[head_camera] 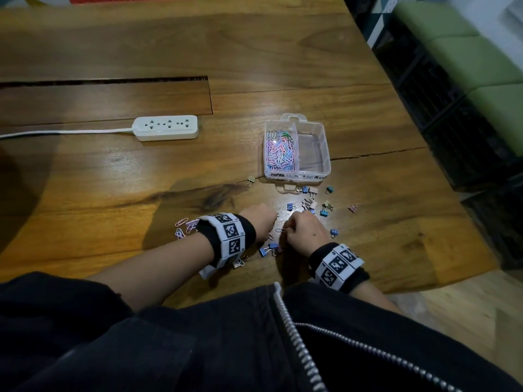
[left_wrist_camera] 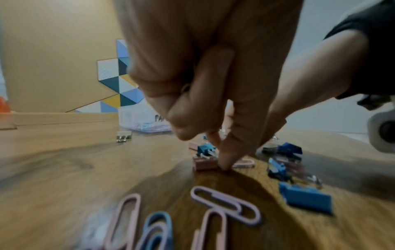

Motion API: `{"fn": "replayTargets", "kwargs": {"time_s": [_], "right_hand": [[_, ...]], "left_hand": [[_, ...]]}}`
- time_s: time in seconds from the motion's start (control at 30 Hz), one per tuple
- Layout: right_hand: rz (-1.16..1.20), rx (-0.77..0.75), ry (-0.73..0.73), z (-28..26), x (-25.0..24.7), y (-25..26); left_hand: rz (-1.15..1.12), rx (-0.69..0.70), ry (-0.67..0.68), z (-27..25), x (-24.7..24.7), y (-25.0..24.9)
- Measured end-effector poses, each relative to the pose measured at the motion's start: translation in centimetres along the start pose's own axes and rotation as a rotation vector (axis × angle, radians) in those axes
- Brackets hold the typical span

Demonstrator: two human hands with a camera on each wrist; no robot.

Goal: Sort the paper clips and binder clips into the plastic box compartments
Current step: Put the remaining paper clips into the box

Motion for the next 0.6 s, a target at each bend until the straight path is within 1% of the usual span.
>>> {"fn": "replayTargets", "kwargs": {"time_s": [0.1,0.2,0.27,0.33,0.4,0.47,0.53,0.6], "right_hand": [[0.102,-0.005,0.018,0.3,0.4,-0.7],[0.234,-0.006,-0.023,0.4,0.3,-1.4],[0.220,-0.029,-0.033,0.3,0.2,-1.4],[0.148,-0.055,-0.029,0.1,0.3,-1.1],[0.094,-0.083,-0.028,0.1,0.4,-0.6],[0.068,-0.105,-0.015,0.1,0.6,-0.2],[0.053,-0.103,0.015,0.3,0.8,0.0],[0.096,-0.082,0.046,0.4,0.9,-0.1]], "left_hand": [[-0.094,0.018,-0.040,0.2,-0.7,0.5],[-0.136,0.062,-0.011,0.1,-0.6,0.8],[-0.066,0.084,-0.014,-0.1,-0.4,0.7],[-0.007,0.084,-0.019,-0.2,-0.3,0.3],[0.045,0.093,0.000,-0.4,-0.3,-0.1],[0.052,0.097,0.022,-0.5,-0.5,-0.3],[-0.079,0.064,0.038,-0.6,-0.8,0.4],[-0.380,-0.020,0.047,-0.8,-1.4,2.1]]}}
Point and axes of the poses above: each hand's wrist, its own z-axis towards the middle knuckle, its own x-axis out of the palm, y = z × x, the point moved 6 cm from there along z, towards the middle knuckle, and after that the axes turned 4 degrees about -z, right-handed, at the moved point
